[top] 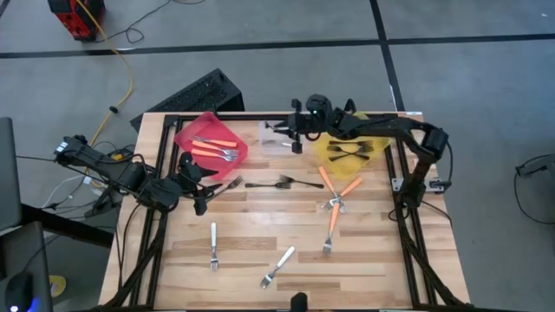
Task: Sort silverware by color (type)
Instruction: Put the white fork into the transparent bin
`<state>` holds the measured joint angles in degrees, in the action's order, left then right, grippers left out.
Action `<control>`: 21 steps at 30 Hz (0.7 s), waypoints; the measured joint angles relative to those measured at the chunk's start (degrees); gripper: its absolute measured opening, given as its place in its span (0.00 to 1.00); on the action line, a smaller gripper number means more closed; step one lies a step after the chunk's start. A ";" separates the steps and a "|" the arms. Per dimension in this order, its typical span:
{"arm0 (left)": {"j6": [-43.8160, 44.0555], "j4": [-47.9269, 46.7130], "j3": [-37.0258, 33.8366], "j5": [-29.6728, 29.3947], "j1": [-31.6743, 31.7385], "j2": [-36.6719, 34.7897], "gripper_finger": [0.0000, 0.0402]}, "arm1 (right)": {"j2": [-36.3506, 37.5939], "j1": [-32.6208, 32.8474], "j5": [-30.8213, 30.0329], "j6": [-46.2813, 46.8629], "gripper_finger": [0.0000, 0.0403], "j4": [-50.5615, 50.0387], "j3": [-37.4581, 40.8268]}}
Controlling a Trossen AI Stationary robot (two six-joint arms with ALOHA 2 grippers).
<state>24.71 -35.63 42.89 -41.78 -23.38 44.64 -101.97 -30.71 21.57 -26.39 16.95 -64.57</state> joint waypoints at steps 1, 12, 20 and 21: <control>0.19 -0.03 0.00 0.18 0.01 -0.01 0.45 | -1.04 -0.25 -0.01 0.04 0.19 0.63 0.01; 0.46 -0.10 0.00 0.48 0.11 0.00 0.45 | -5.29 -5.53 11.66 3.15 0.20 0.88 0.03; 0.49 -0.09 0.00 -0.54 0.11 0.00 0.45 | -5.25 -8.12 16.00 4.34 0.20 -0.33 0.03; 0.50 -0.08 0.00 -0.87 0.11 0.00 0.45 | -5.25 -8.12 15.81 3.83 0.20 -1.53 0.03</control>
<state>25.21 -35.70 42.89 -42.65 -23.27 44.64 -107.22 -38.83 37.38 -22.56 15.42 -64.53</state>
